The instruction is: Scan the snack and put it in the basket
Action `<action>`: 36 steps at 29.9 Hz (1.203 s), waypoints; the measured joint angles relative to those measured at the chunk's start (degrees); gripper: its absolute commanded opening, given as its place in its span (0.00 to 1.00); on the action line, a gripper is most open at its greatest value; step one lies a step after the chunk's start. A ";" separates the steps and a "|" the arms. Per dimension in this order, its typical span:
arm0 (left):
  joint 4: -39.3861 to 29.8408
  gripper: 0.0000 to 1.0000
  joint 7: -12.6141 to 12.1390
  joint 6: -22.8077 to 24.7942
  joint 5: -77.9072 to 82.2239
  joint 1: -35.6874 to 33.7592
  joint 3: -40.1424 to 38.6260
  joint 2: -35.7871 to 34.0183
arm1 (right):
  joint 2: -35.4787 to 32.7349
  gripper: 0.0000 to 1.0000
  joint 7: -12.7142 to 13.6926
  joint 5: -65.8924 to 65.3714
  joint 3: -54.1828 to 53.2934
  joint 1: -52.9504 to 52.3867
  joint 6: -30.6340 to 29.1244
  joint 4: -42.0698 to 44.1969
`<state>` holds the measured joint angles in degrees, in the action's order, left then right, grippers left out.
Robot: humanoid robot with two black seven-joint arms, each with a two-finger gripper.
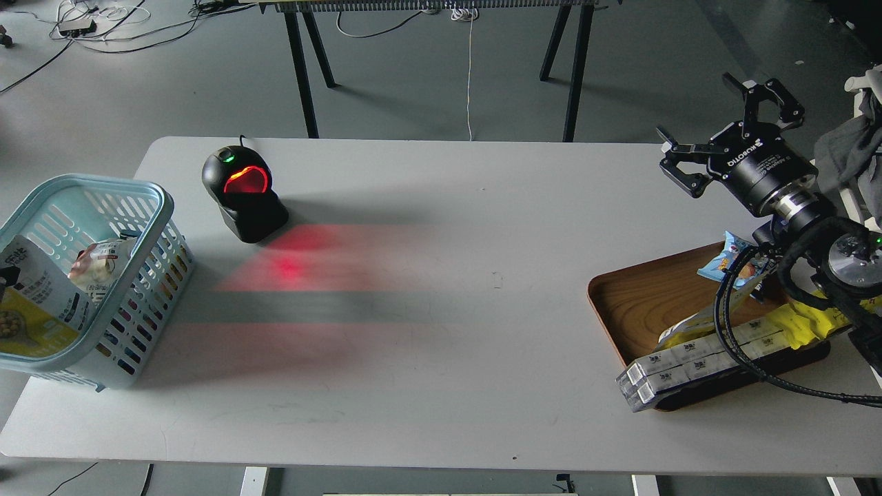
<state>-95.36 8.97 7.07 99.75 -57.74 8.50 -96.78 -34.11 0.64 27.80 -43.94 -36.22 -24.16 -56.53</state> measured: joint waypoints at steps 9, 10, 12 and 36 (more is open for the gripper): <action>-0.06 1.00 0.08 -1.27 -0.53 -1.79 -3.02 -1.18 | 0.01 1.00 0.06 -0.01 -0.03 -0.12 -0.01 -0.03; -0.04 1.00 0.08 -1.67 -0.77 -2.25 -4.12 -1.26 | 0.00 1.00 0.06 -0.02 -0.03 -0.12 -0.09 -0.03; 0.07 1.00 0.08 -2.63 -1.97 -3.16 -6.41 -1.32 | 0.00 1.00 0.06 -0.02 -0.03 -0.12 -0.23 -0.10; 25.77 1.00 10.62 -1.30 -109.45 -6.09 -19.50 36.99 | -9.90 1.00 0.16 -3.44 8.36 -10.12 11.00 -11.08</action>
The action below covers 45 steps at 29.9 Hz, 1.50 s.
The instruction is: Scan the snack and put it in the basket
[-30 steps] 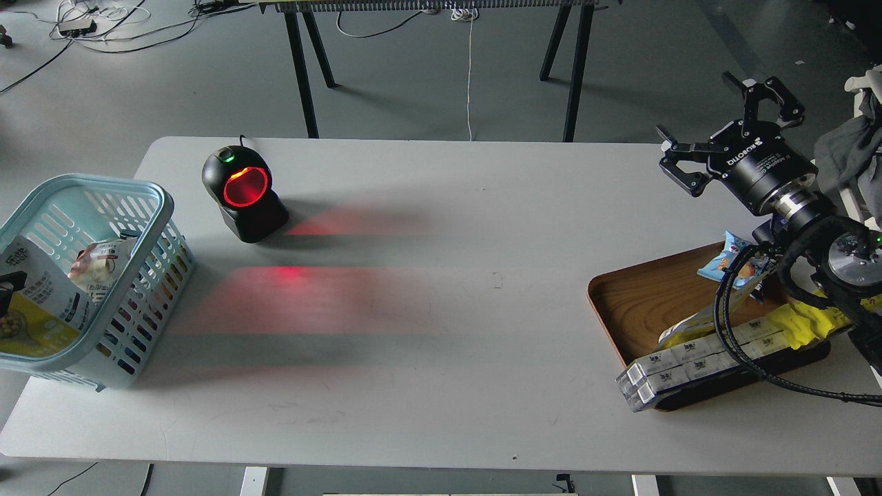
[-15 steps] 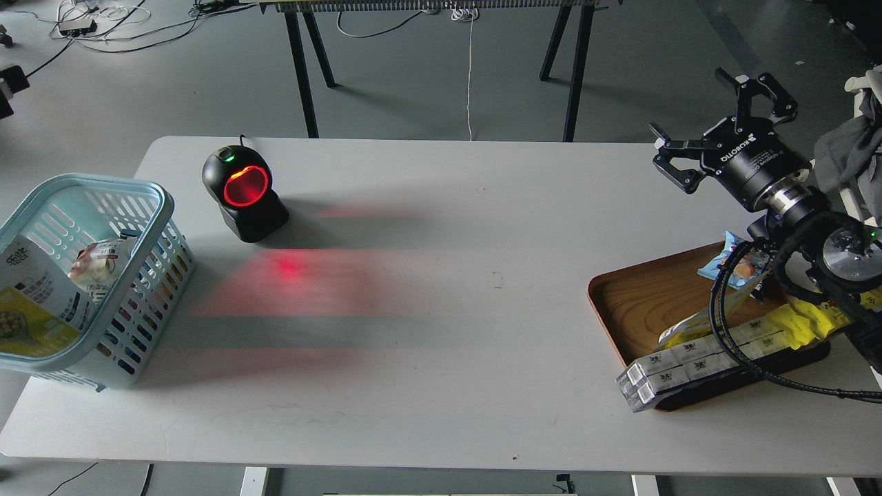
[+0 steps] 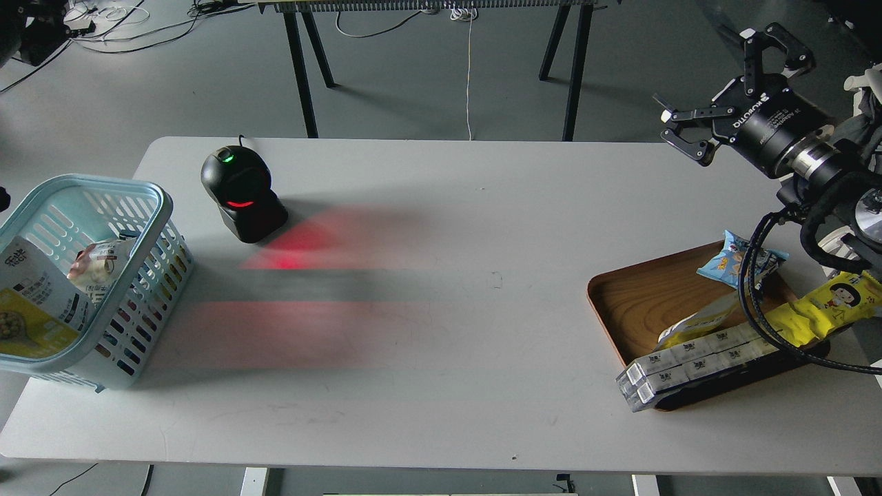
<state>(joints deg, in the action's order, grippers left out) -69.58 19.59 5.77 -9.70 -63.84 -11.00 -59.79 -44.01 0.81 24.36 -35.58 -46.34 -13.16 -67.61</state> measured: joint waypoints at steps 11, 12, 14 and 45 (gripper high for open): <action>25.46 1.00 -2.75 20.02 -23.37 4.80 -6.22 23.54 | -2.44 1.00 -0.19 0.20 12.06 -8.70 3.21 2.38; 25.79 1.00 -3.18 20.41 -23.76 5.79 -7.96 24.60 | -2.66 1.00 -0.24 0.22 12.20 -8.70 3.25 2.37; 26.14 1.00 -4.87 20.84 -24.13 8.53 -12.71 26.85 | -3.05 1.00 -0.32 0.29 12.26 -8.44 3.30 2.35; 25.81 1.00 -11.07 14.75 -14.03 15.56 -23.37 27.83 | -2.00 1.00 -5.54 0.63 10.94 -3.72 -4.80 1.94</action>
